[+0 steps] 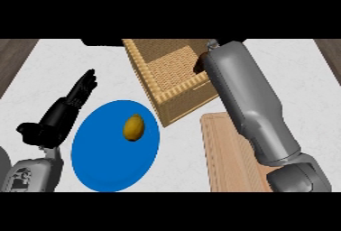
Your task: Pick the sweet potato from the cutting board and place it in the basket
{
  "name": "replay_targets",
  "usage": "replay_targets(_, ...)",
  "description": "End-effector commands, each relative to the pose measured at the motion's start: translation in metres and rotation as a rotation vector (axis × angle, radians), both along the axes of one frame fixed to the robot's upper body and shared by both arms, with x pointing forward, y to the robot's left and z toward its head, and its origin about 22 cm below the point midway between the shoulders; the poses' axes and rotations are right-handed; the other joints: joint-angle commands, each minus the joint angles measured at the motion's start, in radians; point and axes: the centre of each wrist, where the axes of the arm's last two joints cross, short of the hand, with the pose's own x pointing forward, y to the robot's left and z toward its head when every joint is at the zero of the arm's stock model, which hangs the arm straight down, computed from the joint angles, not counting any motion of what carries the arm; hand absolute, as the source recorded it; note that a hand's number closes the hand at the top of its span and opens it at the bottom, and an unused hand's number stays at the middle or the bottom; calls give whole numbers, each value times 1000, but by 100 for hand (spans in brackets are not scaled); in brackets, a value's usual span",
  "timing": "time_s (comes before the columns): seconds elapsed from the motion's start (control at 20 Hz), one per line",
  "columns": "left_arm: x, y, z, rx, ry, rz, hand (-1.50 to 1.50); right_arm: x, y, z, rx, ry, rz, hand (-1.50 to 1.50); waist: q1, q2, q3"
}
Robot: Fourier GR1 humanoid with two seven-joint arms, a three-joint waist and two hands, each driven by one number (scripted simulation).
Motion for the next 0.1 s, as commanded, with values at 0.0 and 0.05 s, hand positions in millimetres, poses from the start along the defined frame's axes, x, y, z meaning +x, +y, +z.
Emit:
replay_targets(0.0, -5, 0, -7, -1, 2, 19, 0, -6, -3, 29, 272, -75, -17, -150, -16, -7, 0)
replay_targets(0.05, -6, 3, -8, 6, 0, 18, 0, -6, -11, 7, 308, -71, -26, -150, -12, -5, 0)
